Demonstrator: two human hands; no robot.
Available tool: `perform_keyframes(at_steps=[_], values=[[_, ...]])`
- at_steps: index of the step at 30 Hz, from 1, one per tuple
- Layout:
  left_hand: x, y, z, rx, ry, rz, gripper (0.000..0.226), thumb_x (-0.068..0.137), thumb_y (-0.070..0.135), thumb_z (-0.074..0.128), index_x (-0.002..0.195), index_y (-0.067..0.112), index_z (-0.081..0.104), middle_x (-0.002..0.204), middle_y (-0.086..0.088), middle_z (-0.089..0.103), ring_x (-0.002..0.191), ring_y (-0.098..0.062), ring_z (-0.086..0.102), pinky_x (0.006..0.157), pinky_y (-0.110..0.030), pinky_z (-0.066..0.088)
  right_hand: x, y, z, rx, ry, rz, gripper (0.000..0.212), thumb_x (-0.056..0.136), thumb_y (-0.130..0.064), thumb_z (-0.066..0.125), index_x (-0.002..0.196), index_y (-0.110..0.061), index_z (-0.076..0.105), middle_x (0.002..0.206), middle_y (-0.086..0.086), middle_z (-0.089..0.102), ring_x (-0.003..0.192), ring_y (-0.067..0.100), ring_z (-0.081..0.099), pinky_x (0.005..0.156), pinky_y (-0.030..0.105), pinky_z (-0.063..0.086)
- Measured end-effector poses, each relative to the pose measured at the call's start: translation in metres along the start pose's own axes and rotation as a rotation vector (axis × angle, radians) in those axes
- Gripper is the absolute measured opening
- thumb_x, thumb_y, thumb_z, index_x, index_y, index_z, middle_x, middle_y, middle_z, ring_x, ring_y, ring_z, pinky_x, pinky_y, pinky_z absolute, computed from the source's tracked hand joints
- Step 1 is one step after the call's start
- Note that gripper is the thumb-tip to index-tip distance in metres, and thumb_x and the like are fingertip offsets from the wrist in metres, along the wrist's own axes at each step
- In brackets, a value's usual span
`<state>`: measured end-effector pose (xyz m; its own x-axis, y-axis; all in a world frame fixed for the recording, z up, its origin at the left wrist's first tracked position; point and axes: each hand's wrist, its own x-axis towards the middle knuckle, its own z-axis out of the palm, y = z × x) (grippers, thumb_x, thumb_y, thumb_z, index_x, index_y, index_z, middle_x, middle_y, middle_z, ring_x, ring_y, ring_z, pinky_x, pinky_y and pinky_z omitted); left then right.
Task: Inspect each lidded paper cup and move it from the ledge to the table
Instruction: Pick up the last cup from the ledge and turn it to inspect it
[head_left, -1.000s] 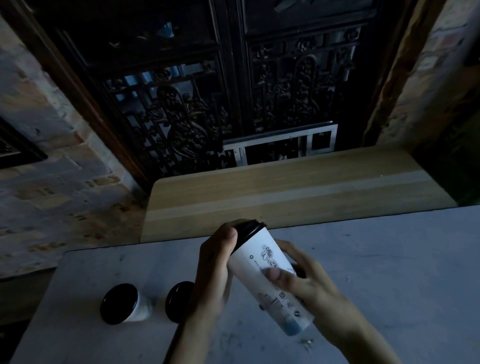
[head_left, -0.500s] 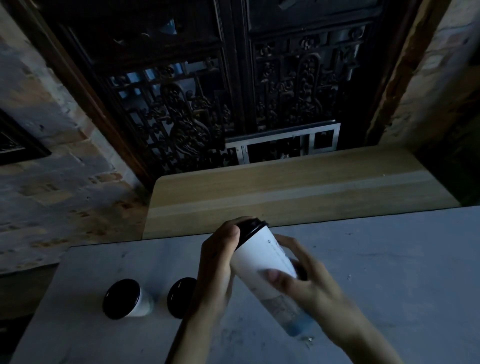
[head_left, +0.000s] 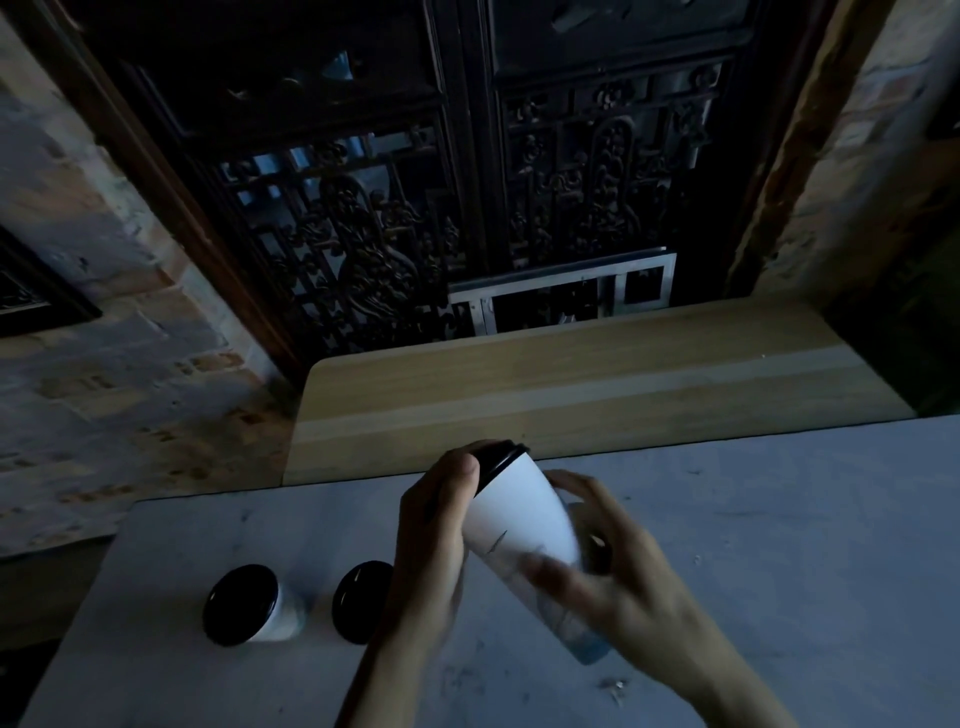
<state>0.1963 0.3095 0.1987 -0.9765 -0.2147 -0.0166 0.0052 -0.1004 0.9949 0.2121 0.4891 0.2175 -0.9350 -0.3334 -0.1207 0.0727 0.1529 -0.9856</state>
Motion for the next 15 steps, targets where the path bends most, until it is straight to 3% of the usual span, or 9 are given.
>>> perform_keyframes(at_steps=[4, 6, 9, 11, 13, 15], values=[[-0.002, 0.003, -0.002, -0.057, -0.043, -0.014, 0.067, 0.083, 0.069, 0.065, 0.118, 0.013, 0.077, 0.122, -0.013, 0.077, 0.118, -0.031, 0.07, 0.1, -0.051, 0.052, -0.002, -0.005, -0.007, 0.294, -0.081, 0.179, 0.056, 0.069, -0.053, 0.079, 0.123, -0.044, 0.069, 0.109, 0.017, 0.079, 0.099, 0.044, 0.076, 0.093, 0.062, 0.057], [-0.003, 0.003, -0.001, -0.028, -0.015, 0.005, 0.061, 0.088, 0.066, 0.061, 0.118, 0.015, 0.077, 0.121, -0.01, 0.078, 0.117, -0.029, 0.071, 0.099, -0.048, 0.053, -0.002, -0.007, -0.006, 0.158, -0.05, 0.13, 0.058, 0.071, -0.059, 0.074, 0.127, -0.046, 0.066, 0.107, 0.016, 0.078, 0.095, 0.034, 0.076, 0.089, 0.057, 0.058], [-0.002, -0.002, 0.002, 0.047, 0.035, 0.018, 0.052, 0.092, 0.056, 0.051, 0.114, 0.018, 0.079, 0.115, -0.004, 0.081, 0.113, -0.022, 0.073, 0.093, -0.04, 0.052, -0.003, -0.009, 0.002, -0.174, 0.0, -0.004, 0.079, 0.071, -0.066, 0.07, 0.143, -0.043, 0.05, 0.113, -0.006, 0.077, 0.089, 0.008, 0.072, 0.081, 0.038, 0.061], [-0.003, -0.002, 0.002, 0.051, 0.028, 0.027, 0.056, 0.09, 0.065, 0.054, 0.114, 0.02, 0.079, 0.116, -0.002, 0.081, 0.114, -0.018, 0.073, 0.092, -0.036, 0.051, -0.004, -0.007, 0.004, -0.283, 0.017, -0.043, 0.082, 0.071, -0.065, 0.069, 0.147, -0.042, 0.045, 0.118, -0.012, 0.073, 0.09, 0.006, 0.072, 0.079, 0.034, 0.06], [-0.003, -0.001, -0.001, 0.037, 0.006, 0.038, 0.063, 0.084, 0.076, 0.059, 0.116, 0.026, 0.079, 0.122, 0.0, 0.079, 0.12, -0.016, 0.07, 0.098, -0.037, 0.049, -0.002, -0.006, -0.001, -0.125, -0.021, -0.026, 0.071, 0.074, -0.055, 0.077, 0.14, -0.041, 0.053, 0.118, -0.007, 0.077, 0.098, 0.015, 0.077, 0.081, 0.04, 0.064], [-0.002, -0.001, -0.007, 0.053, -0.033, 0.065, 0.064, 0.083, 0.078, 0.061, 0.124, 0.032, 0.075, 0.13, -0.001, 0.076, 0.129, -0.021, 0.065, 0.109, -0.051, 0.046, 0.001, -0.006, -0.008, 0.037, -0.082, 0.028, 0.057, 0.078, -0.045, 0.081, 0.132, -0.04, 0.063, 0.116, -0.004, 0.079, 0.103, 0.019, 0.078, 0.078, 0.032, 0.064]])
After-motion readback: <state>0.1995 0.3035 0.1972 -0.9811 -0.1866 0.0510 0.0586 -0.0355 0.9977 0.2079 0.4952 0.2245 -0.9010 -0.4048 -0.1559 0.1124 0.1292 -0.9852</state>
